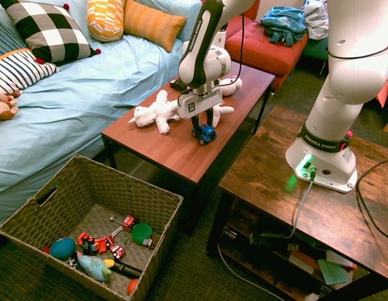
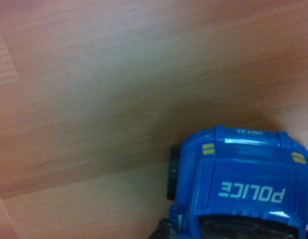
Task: Put the toy car in the basket
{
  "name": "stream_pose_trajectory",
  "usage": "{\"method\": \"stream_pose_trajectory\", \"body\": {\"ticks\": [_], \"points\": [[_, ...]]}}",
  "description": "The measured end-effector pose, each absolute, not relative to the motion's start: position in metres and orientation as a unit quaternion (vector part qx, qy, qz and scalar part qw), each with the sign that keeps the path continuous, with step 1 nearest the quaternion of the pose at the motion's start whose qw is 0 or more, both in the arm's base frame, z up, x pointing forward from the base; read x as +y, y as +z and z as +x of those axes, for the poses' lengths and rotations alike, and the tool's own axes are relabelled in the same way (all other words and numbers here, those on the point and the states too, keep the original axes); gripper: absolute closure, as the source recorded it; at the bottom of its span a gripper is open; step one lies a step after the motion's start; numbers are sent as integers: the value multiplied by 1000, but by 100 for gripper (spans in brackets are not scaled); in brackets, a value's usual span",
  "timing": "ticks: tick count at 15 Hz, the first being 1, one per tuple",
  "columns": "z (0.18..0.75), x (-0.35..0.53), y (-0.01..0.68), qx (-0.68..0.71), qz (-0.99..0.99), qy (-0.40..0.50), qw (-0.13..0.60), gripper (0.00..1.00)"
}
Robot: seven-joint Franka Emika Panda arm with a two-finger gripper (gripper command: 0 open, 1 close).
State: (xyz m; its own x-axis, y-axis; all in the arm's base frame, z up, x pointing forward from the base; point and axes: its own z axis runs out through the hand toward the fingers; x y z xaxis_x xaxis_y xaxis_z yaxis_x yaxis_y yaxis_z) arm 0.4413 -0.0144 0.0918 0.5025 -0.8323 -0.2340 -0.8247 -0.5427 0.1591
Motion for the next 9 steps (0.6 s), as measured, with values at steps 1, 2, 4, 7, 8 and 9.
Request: {"method": "stream_pose_trajectory", "body": {"ticks": [1,2,4,7,8,9], "points": [[440,-17,92,-477,868,-139,12,100],[436,-21,95,-477,869,-133,10,100],[417,-26,110,-478,871,-115,2,100],[395,-5,155,-466,881,-82,-7,100],[396,13,174,-459,886,-69,-4,100],[399,35,195,-450,891,-58,3,100]]}}
